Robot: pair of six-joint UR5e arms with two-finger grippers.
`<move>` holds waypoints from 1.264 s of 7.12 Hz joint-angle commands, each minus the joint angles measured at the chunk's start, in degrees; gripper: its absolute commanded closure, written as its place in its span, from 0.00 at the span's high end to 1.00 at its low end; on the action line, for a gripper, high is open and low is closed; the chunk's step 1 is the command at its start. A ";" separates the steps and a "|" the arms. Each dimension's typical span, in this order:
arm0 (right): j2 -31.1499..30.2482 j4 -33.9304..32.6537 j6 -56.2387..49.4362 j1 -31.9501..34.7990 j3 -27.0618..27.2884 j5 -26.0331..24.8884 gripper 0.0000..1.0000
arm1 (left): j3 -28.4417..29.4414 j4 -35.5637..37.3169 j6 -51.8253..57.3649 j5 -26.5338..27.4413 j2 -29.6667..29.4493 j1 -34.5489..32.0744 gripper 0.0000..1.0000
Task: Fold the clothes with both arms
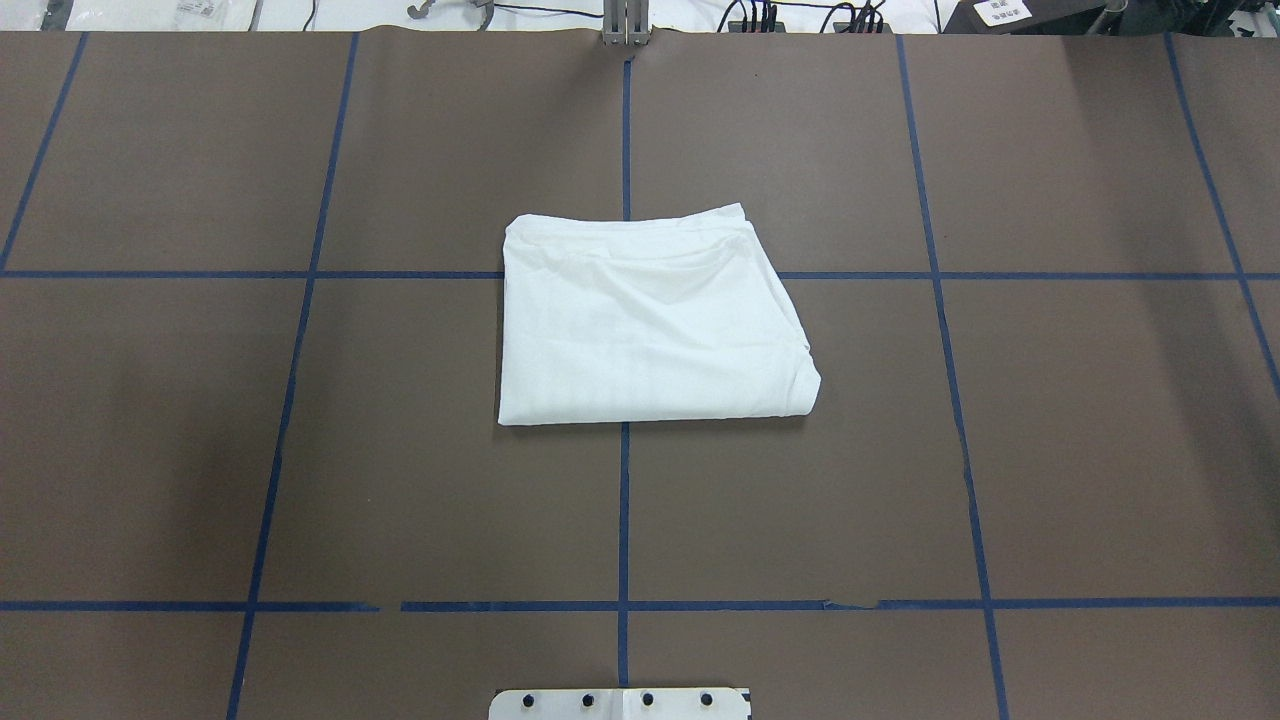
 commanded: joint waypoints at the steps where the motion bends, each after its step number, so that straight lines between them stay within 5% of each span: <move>1: -0.23 -0.16 0.46 -0.96 1.79 0.11 1.00 | -1.65 -0.05 -1.84 5.47 0.56 -1.34 0.99; 3: -0.58 -2.35 0.46 -2.36 5.83 -0.77 1.00 | -3.39 -0.05 -2.64 7.00 1.00 -1.35 1.00; 9: -1.89 -1.74 6.70 -4.92 6.46 -3.14 1.00 | -2.18 -0.40 -2.64 5.60 0.12 -0.73 1.00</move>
